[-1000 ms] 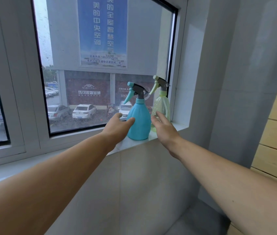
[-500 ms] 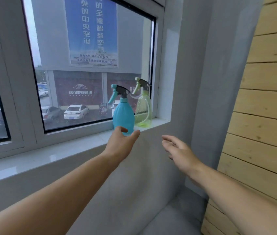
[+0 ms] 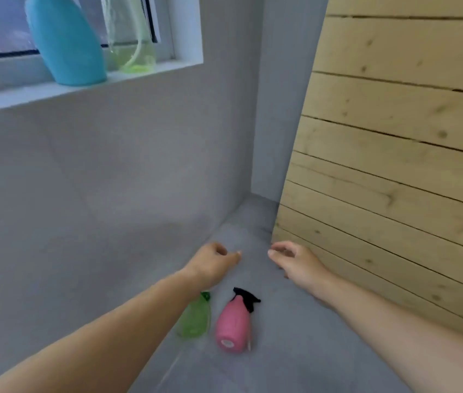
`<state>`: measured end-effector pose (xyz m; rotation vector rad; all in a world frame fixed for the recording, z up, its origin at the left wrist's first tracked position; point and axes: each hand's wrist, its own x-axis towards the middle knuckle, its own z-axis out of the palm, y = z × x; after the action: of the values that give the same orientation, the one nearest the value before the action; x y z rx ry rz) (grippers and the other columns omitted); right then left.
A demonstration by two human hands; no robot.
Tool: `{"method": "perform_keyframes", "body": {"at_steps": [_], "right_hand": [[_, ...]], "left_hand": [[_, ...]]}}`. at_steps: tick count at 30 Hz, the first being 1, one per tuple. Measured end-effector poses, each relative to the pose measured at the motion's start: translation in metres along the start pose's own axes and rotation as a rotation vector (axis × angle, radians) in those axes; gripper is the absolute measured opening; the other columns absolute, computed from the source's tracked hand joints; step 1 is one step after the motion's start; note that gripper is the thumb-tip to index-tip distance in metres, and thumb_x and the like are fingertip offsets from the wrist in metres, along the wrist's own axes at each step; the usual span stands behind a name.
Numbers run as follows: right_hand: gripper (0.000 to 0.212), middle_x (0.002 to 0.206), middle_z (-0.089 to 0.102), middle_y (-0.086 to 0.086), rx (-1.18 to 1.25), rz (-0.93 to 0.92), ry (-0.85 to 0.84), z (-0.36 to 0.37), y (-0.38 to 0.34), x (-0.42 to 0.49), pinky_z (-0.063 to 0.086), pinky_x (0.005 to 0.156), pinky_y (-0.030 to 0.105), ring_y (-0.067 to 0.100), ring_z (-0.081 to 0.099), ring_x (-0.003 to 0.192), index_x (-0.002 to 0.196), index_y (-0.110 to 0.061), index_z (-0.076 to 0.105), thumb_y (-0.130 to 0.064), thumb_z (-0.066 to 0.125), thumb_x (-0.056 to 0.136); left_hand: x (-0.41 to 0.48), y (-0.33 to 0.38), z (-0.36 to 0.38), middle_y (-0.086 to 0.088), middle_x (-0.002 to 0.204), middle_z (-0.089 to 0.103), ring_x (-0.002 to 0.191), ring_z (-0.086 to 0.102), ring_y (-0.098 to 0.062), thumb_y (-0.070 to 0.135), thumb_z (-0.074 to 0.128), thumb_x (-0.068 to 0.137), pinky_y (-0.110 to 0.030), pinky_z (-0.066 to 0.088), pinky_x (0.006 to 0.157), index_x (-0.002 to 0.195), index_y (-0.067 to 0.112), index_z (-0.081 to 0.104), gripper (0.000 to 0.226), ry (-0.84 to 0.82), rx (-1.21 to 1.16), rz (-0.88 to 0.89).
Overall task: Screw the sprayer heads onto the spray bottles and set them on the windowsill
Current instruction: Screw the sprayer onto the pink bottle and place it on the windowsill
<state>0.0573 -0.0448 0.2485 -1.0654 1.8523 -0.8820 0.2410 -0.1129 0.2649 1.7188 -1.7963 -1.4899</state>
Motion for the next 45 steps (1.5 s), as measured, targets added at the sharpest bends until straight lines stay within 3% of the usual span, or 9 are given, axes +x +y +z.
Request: {"method": "perform_keyframes", "body": {"at_steps": [6, 9, 11, 15, 21, 28, 33, 41, 45], "right_hand": [[0.029, 0.100, 0.064, 0.002, -0.011, 0.187, -0.062, 0.028, 0.086, 0.030, 0.044, 0.073, 0.025, 0.013, 0.058, 0.083, 0.116, -0.018, 0.064, -0.033, 0.060, 0.092], [0.035, 0.111, 0.064, 0.004, -0.010, 0.248, -0.103, 0.045, 0.115, 0.049, 0.045, 0.072, 0.023, 0.015, 0.059, 0.094, 0.123, -0.017, 0.062, -0.032, 0.060, 0.091], [0.037, 0.114, 0.062, 0.004, -0.016, 0.267, -0.129, 0.057, 0.130, 0.064, 0.045, 0.070, 0.021, 0.016, 0.059, 0.098, 0.126, -0.015, 0.060, -0.031, 0.061, 0.092], [0.046, 0.124, 0.062, 0.008, -0.048, 0.294, -0.151, 0.080, 0.152, 0.095, 0.047, 0.091, 0.028, 0.021, 0.061, 0.108, 0.132, -0.011, 0.057, -0.032, 0.063, 0.091], [0.056, 0.136, 0.059, 0.012, -0.141, 0.283, -0.137, 0.112, 0.183, 0.136, 0.044, 0.101, 0.027, 0.024, 0.058, 0.121, 0.138, -0.013, 0.054, -0.035, 0.067, 0.087], [0.053, 0.125, 0.066, 0.011, -0.234, 0.265, -0.112, 0.131, 0.201, 0.164, 0.050, 0.098, 0.034, 0.026, 0.063, 0.112, 0.126, -0.010, 0.062, -0.031, 0.077, 0.080], [0.044, 0.109, 0.067, 0.010, -0.112, 0.342, -0.128, 0.132, 0.204, 0.177, 0.053, 0.094, 0.034, 0.026, 0.066, 0.104, 0.116, -0.005, 0.068, -0.021, 0.080, 0.077], [0.026, 0.089, 0.069, 0.008, 0.062, 0.415, -0.238, 0.109, 0.203, 0.165, 0.055, 0.071, 0.024, 0.018, 0.064, 0.081, 0.105, -0.003, 0.070, -0.011, 0.077, 0.081], [0.011, 0.092, 0.068, 0.013, 0.181, 0.453, -0.252, 0.082, 0.178, 0.147, 0.059, 0.081, 0.039, 0.026, 0.067, 0.083, 0.098, -0.007, 0.065, -0.007, 0.069, 0.088]], "left_hand": [[0.041, -0.068, 0.063, -0.001, 0.103, 0.062, 0.090, 0.060, -0.018, 0.054, 0.064, 0.087, -0.025, 0.052, 0.086, 0.122, 0.020, 0.061, 0.049, -0.021, 0.231, -0.155], [0.058, -0.090, 0.081, 0.001, 0.095, 0.056, 0.080, 0.054, -0.013, 0.046, 0.060, 0.095, -0.009, 0.046, 0.067, 0.123, 0.016, 0.055, 0.042, -0.040, 0.253, -0.215], [0.072, -0.103, 0.091, -0.004, 0.108, 0.058, 0.094, 0.058, -0.020, 0.042, 0.062, 0.095, -0.021, 0.046, 0.079, 0.136, 0.008, 0.049, 0.055, -0.060, 0.262, -0.253], [0.095, -0.126, 0.108, -0.015, 0.127, 0.061, 0.114, 0.062, -0.031, 0.040, 0.069, 0.090, -0.033, 0.049, 0.090, 0.134, 0.004, 0.044, 0.062, -0.052, 0.229, -0.310], [0.113, -0.165, 0.132, -0.016, 0.127, 0.061, 0.111, 0.065, -0.032, 0.043, 0.071, 0.083, -0.035, 0.056, 0.082, 0.128, 0.006, 0.043, 0.064, -0.098, 0.157, -0.377], [0.116, -0.182, 0.137, -0.004, 0.117, 0.056, 0.101, 0.061, -0.025, 0.037, 0.075, 0.085, -0.030, 0.051, 0.079, 0.133, 0.009, 0.043, 0.064, -0.053, -0.049, -0.413], [0.115, -0.186, 0.138, -0.002, 0.117, 0.054, 0.102, 0.060, -0.025, 0.035, 0.076, 0.086, -0.033, 0.053, 0.078, 0.136, 0.011, 0.041, 0.066, -0.044, -0.107, -0.420], [0.103, -0.183, 0.138, -0.003, 0.120, 0.056, 0.097, 0.059, -0.021, 0.028, 0.076, 0.087, -0.027, 0.048, 0.069, 0.137, 0.012, 0.040, 0.063, -0.062, -0.170, -0.381], [0.093, -0.160, 0.126, -0.002, 0.119, 0.054, 0.099, 0.059, -0.020, 0.030, 0.075, 0.088, -0.023, 0.048, 0.066, 0.142, 0.012, 0.036, 0.069, -0.116, -0.166, -0.294]]}}
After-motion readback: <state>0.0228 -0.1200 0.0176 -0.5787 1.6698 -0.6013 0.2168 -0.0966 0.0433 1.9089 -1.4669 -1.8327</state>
